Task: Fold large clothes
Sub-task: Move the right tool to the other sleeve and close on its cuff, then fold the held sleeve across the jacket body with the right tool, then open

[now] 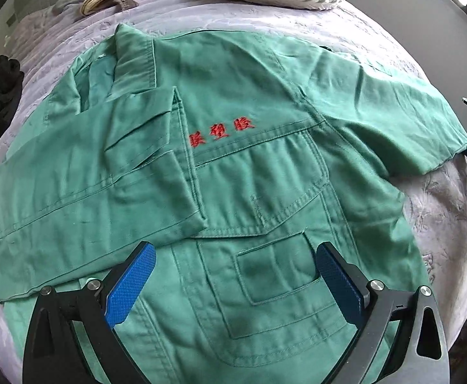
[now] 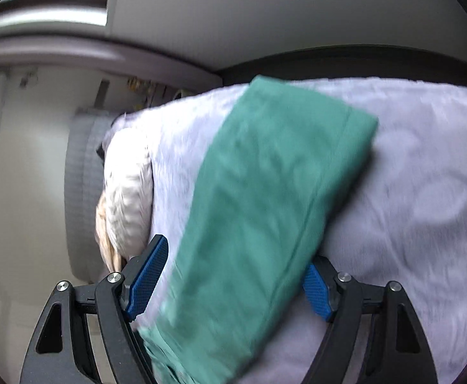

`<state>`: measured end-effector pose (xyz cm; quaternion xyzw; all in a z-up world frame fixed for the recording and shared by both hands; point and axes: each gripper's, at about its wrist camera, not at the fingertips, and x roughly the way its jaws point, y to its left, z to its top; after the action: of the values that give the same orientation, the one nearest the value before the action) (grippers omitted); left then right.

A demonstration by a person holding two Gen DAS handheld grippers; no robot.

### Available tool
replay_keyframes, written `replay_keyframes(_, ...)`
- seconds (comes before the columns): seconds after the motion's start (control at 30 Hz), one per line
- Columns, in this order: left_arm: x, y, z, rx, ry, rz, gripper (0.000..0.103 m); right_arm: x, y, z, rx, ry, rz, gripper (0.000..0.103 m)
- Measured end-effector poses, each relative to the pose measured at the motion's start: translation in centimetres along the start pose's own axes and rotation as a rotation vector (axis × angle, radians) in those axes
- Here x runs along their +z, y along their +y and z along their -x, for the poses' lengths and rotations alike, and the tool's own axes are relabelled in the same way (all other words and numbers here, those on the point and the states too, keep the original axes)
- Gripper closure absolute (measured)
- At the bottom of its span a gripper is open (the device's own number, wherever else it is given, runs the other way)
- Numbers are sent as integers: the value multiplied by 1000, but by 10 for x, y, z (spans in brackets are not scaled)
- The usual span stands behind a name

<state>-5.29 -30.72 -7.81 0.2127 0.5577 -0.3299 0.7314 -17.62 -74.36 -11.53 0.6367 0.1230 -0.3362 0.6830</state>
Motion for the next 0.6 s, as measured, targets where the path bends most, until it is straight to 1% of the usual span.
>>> replay_keyframes(0.03,0,-1,0,4,-4,2,2,3,-1,-2,8,-2,-24,23)
replay_keyframes(0.07,-1,0,1,3,-4,5,2,7,-4,-5,21,3,-60,34)
replay_keyframes(0.1,-1,1,1,-3,-5,10,2,10,-9,-8,38,14,-97,52)
replay_keyframes(0.13,-2,2,1,-2,-5,17,2,13,-13,-10,54,27,-125,64)
replay_keyframes(0.17,-4,4,2,-1,-2,24,2,14,-16,-14,69,45,-152,93)
replay_keyframes(0.2,-6,10,2,-5,2,27,2,15,-18,-17,83,55,-167,100)
replay_keyframes(0.23,-5,24,0,-5,3,30,2,14,-18,-19,95,52,-173,100)
replay_keyframes(0.27,-6,26,2,7,-6,34,2,12,-15,-20,125,51,-177,100)
replay_keyframes(0.3,-8,38,-1,12,-14,32,2,7,-10,-23,161,58,-178,100)
replay_keyframes(0.37,-11,48,3,21,-29,27,2,1,5,-25,225,90,-145,100)
replay_keyframes(0.43,-13,61,10,44,-52,41,2,-8,31,-29,272,132,-68,100)
replay_keyframes(0.47,-14,69,12,43,-56,55,2,-14,47,-32,299,156,-22,100)
replay_keyframes(0.53,-16,87,10,26,-34,92,2,-31,81,-38,345,207,70,100)
replay_keyframes(0.6,-21,108,11,27,-27,144,2,-57,119,-47,374,267,183,100)
